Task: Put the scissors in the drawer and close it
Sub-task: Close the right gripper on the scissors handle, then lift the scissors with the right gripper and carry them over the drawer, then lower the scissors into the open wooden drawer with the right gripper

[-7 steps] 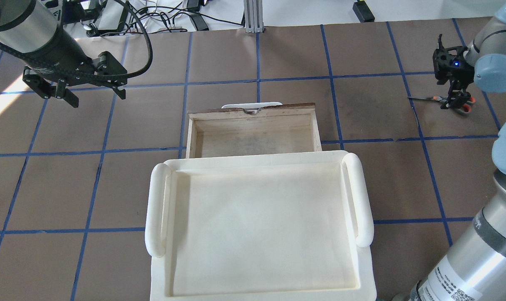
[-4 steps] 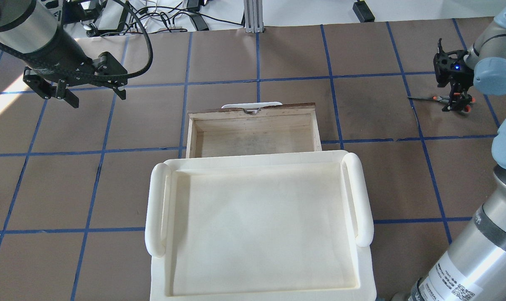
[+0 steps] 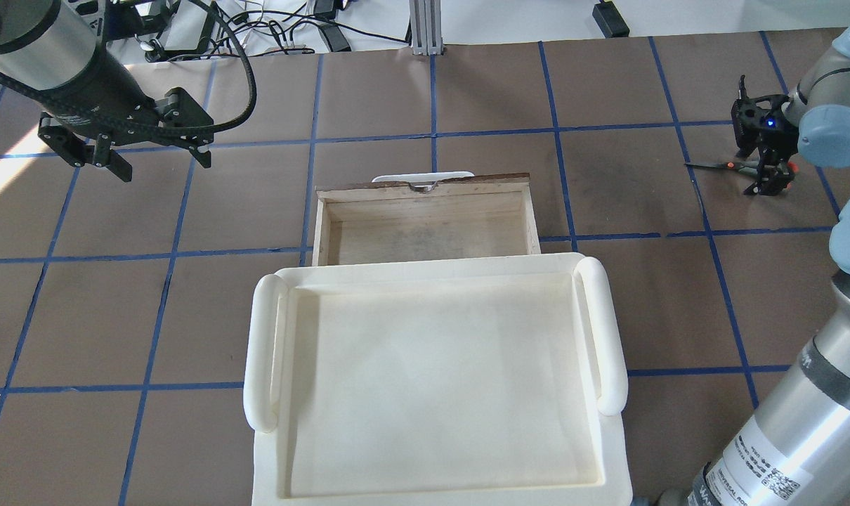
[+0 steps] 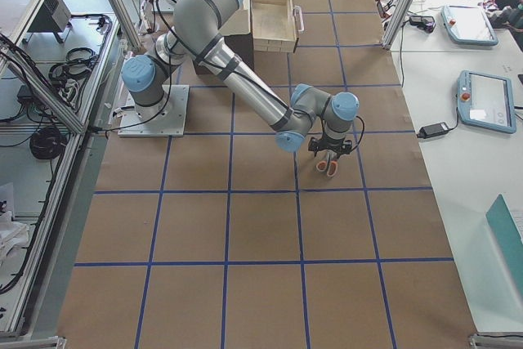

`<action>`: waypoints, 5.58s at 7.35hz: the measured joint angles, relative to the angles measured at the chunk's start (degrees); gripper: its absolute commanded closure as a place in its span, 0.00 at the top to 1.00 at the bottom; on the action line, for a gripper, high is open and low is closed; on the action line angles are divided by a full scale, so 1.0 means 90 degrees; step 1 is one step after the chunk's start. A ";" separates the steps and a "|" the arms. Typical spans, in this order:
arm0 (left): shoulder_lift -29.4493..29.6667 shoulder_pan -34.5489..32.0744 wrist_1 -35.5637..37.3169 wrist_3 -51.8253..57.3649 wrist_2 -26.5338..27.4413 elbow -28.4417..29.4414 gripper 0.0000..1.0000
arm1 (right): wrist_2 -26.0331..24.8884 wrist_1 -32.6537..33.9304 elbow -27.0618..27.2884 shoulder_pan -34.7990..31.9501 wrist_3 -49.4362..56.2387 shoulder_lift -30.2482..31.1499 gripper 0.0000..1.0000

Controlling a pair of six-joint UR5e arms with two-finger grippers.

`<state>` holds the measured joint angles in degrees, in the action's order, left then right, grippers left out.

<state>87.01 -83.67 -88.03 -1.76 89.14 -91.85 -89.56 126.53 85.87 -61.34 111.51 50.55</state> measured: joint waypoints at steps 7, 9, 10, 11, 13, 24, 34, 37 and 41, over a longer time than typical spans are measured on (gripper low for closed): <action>-0.0019 0.0000 0.0006 -0.0007 0.0060 -0.0070 1.00 | -0.0144 -0.0003 -0.0053 0.0009 -0.0103 0.0053 0.01; -0.0019 0.0000 0.0012 -0.0010 0.0063 -0.0071 1.00 | -0.0154 -0.0008 -0.0058 0.0009 -0.0127 0.0071 0.00; -0.0022 0.0000 0.0012 -0.0010 0.0060 -0.0070 1.00 | -0.0153 -0.0017 -0.0058 0.0009 -0.0137 0.0103 0.00; -0.0024 0.0000 0.0011 -0.0010 0.0065 -0.0069 1.00 | -0.0125 -0.0042 -0.0059 0.0008 -0.0155 0.0205 0.00; -0.0021 0.0000 0.0015 -0.0010 0.0053 -0.0069 1.00 | -0.0059 -0.0138 -0.0056 -0.0009 -0.0325 0.0470 0.00; -0.0020 0.0000 0.0016 -0.0010 0.0059 -0.0068 1.00 | 0.0316 -0.2692 0.0007 -0.4234 -0.5636 0.3127 0.00; -0.0054 0.0007 0.0006 0.0000 0.0062 -0.0081 1.00 | 0.0256 -0.1410 0.0706 -0.5930 -0.6150 0.2505 0.00; -0.0060 0.0001 -0.0005 -0.0002 0.0054 -0.0107 1.00 | 0.0184 -0.1209 0.0909 -0.5938 -0.6065 0.2386 0.00; -0.0126 0.0000 -0.0178 -0.0009 0.0062 -0.0130 1.00 | 0.0060 -0.1082 0.0937 -0.5954 -0.6078 0.2270 0.00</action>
<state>85.88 -83.67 -89.63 -1.84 89.71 -93.02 -89.02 116.80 94.30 -114.93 56.81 70.98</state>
